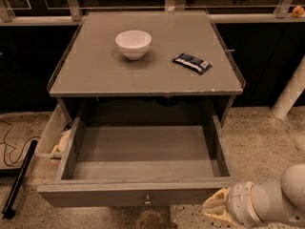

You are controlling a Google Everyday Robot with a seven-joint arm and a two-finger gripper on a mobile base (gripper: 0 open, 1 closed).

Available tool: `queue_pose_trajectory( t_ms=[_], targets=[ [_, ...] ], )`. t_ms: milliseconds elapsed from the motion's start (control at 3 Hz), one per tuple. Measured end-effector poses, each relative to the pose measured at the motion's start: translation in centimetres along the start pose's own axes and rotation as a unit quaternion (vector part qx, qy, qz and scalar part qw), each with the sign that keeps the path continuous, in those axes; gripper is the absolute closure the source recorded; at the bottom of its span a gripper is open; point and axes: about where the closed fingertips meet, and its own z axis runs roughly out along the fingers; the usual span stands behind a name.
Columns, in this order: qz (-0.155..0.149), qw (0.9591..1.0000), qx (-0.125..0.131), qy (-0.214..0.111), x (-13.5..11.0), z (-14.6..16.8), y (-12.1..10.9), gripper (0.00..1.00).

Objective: Close top drawer

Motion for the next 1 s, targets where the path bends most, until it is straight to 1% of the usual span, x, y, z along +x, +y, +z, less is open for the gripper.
queue_pose_trajectory(
  t_ms=[333,667,1000],
  targets=[
    [0.000,1.0000,0.000,0.000,-0.01,0.00,-0.01,0.11],
    [-0.013,0.9999,0.001,-0.006,-0.73,0.15,-0.93,0.00],
    [-0.013,0.9999,0.001,-0.006,-0.71,0.13,-0.81,0.19]
  ],
)
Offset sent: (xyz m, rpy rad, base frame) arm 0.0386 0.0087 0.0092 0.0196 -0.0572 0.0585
